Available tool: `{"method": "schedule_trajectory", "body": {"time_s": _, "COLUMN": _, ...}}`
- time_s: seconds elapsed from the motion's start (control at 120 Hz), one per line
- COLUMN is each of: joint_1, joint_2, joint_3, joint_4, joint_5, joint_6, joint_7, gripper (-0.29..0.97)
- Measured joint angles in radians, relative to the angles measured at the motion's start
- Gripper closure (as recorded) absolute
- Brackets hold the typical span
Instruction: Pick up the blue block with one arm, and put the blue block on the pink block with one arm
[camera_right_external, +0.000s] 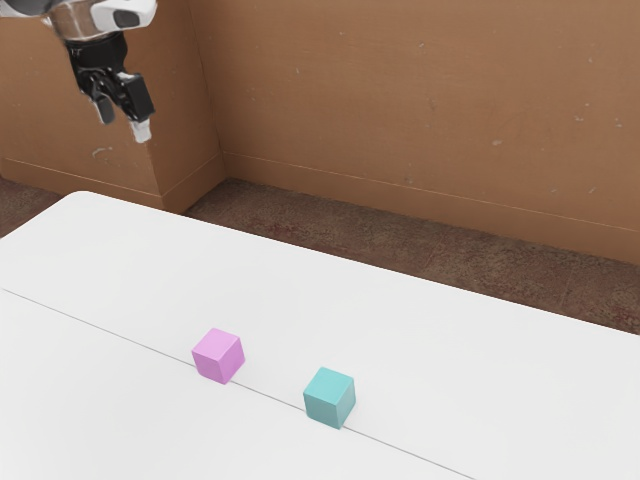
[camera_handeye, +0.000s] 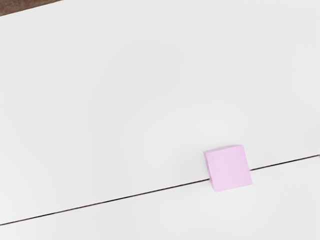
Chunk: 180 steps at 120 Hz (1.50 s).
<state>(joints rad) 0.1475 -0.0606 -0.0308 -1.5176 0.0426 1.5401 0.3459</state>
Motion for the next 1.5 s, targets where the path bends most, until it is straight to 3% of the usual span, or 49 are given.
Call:
{"method": "schedule_trajectory", "body": {"time_s": 0.15, "joint_1": -0.052, "joint_2": -0.001, "joint_3": 0.013, "joint_4": -0.001, "joint_5": 0.001, "joint_6": -0.001, "joint_7": -0.035, "gripper": 0.0}}
{"method": "schedule_trajectory", "body": {"time_s": 0.283, "joint_1": -0.014, "joint_2": 0.02, "joint_3": -0.017, "joint_4": -0.034, "joint_5": 0.007, "joint_6": 0.007, "joint_7": -0.011, "gripper": 0.0}}
{"method": "schedule_trajectory", "body": {"time_s": 0.408, "joint_1": 0.085, "joint_2": 0.024, "joint_3": -0.158, "joint_4": -0.112, "joint_5": 0.008, "joint_6": 0.051, "joint_7": 0.111, "gripper": 0.0}}
{"method": "schedule_trajectory", "body": {"time_s": 0.525, "joint_1": 0.106, "joint_2": 0.026, "joint_3": -0.317, "joint_4": -0.242, "joint_5": 0.013, "joint_6": 0.113, "joint_7": 0.264, "gripper": 0.0}}
{"method": "schedule_trajectory", "body": {"time_s": 0.633, "joint_1": 0.011, "joint_2": 0.015, "joint_3": -0.423, "joint_4": -0.398, "joint_5": 0.0, "joint_6": 0.225, "joint_7": 0.393, "gripper": 0.0}}
{"method": "schedule_trajectory", "body": {"time_s": 0.717, "joint_1": -0.113, "joint_2": 0.016, "joint_3": -0.437, "joint_4": -0.471, "joint_5": -0.018, "joint_6": 0.314, "joint_7": 0.479, "gripper": 0.0}}
{"method": "schedule_trajectory", "body": {"time_s": 0.792, "joint_1": -0.159, "joint_2": 0.017, "joint_3": -0.441, "joint_4": -0.535, "joint_5": -0.029, "joint_6": 0.394, "joint_7": 0.546, "gripper": 0.0}}
{"method": "schedule_trajectory", "body": {"time_s": 0.942, "joint_1": -0.075, "joint_2": 0.02, "joint_3": -0.45, "joint_4": -0.599, "joint_5": -0.064, "joint_6": 0.526, "joint_7": 0.658, "gripper": 0.0}}
{"method": "schedule_trajectory", "body": {"time_s": 1.092, "joint_1": 0.053, "joint_2": 0.023, "joint_3": -0.525, "joint_4": -0.673, "joint_5": -0.112, "joint_6": 0.629, "joint_7": 0.745, "gripper": 0.0}}
{"method": "schedule_trajectory", "body": {"time_s": 1.4, "joint_1": -0.13, "joint_2": 0.103, "joint_3": -0.554, "joint_4": -0.702, "joint_5": -0.186, "joint_6": 0.755, "joint_7": 0.849, "gripper": 0.0}}
{"method": "schedule_trajectory", "body": {"time_s": 1.5, "joint_1": -0.108, "joint_2": 0.125, "joint_3": -0.553, "joint_4": -0.7, "joint_5": -0.193, "joint_6": 0.782, "joint_7": 0.861, "gripper": 0.0}}
